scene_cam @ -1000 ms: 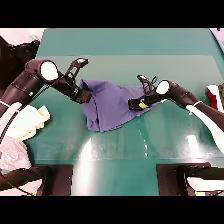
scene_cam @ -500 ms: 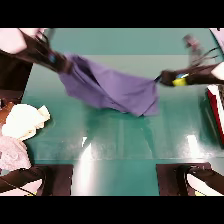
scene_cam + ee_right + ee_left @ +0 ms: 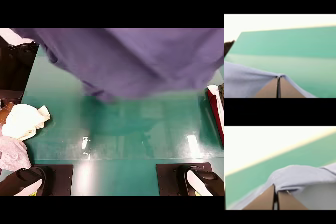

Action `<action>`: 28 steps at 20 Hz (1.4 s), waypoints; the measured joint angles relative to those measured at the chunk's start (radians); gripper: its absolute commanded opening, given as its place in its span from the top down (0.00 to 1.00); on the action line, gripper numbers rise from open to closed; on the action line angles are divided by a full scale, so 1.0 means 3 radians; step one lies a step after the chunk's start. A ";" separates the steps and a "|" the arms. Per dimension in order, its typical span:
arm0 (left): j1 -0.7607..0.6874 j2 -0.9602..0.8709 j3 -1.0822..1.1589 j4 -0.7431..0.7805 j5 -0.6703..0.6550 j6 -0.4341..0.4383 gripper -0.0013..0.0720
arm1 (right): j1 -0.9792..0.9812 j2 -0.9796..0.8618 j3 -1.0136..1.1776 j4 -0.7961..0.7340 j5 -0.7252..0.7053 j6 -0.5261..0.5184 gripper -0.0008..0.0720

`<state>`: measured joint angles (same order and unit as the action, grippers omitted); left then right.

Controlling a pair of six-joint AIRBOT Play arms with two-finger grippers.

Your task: Fold the shirts.

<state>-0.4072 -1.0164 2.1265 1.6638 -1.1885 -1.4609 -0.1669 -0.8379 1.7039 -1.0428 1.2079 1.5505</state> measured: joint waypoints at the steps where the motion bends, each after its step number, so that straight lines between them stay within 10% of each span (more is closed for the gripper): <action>1: -0.0001 0.0064 0.0010 -0.0094 0.0080 0.0001 0.95 | -0.0055 -0.0006 0.0142 -0.0003 0.0117 0.0003 0.97; 10: 0.0001 -0.0093 -0.0234 -0.0557 0.0345 0.0139 0.95 | -0.0203 -0.0863 0.0881 -0.0003 0.1541 0.0179 0.97; 20: 0.0072 -0.2033 -0.0379 -0.0559 0.0131 0.0019 0.95 | -0.0212 -0.2332 0.0937 -0.0025 0.1785 0.0203 0.97; 21: 0.0118 -0.2155 -0.0379 -0.0571 0.0118 -0.0061 0.86 | -0.0212 -0.2454 0.0938 -0.0024 0.1709 0.0201 0.96; 22: 0.0178 -0.2253 -0.0379 -0.0594 0.0104 -0.0136 0.47 | -0.0214 -0.2574 0.0938 -0.0024 0.1603 0.0198 0.96; 23: 0.0239 -0.2316 -0.0379 -0.0622 0.0074 -0.0195 0.21 | -0.0216 -0.2670 0.0938 -0.0025 0.1512 0.0197 0.74; 24: 0.0314 -0.2358 -0.0376 -0.0656 0.0020 -0.0242 0.22 | -0.0219 -0.2758 0.0938 -0.0024 0.1411 0.0195 0.37; 25: 0.0388 -0.2385 -0.0374 -0.0685 -0.0057 -0.0271 0.22 | -0.0221 -0.2827 0.0938 -0.0023 0.1331 0.0189 0.32; 28: 0.0637 -0.2420 -0.0371 -0.0739 -0.0426 -0.0329 0.23 | -0.0271 -0.2940 0.0941 -0.0024 0.1156 0.0181 0.49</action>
<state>-0.2161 -1.7424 2.0151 1.4422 -1.3163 -1.5597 -0.2481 -1.7199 1.9862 -1.0500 1.5547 1.6047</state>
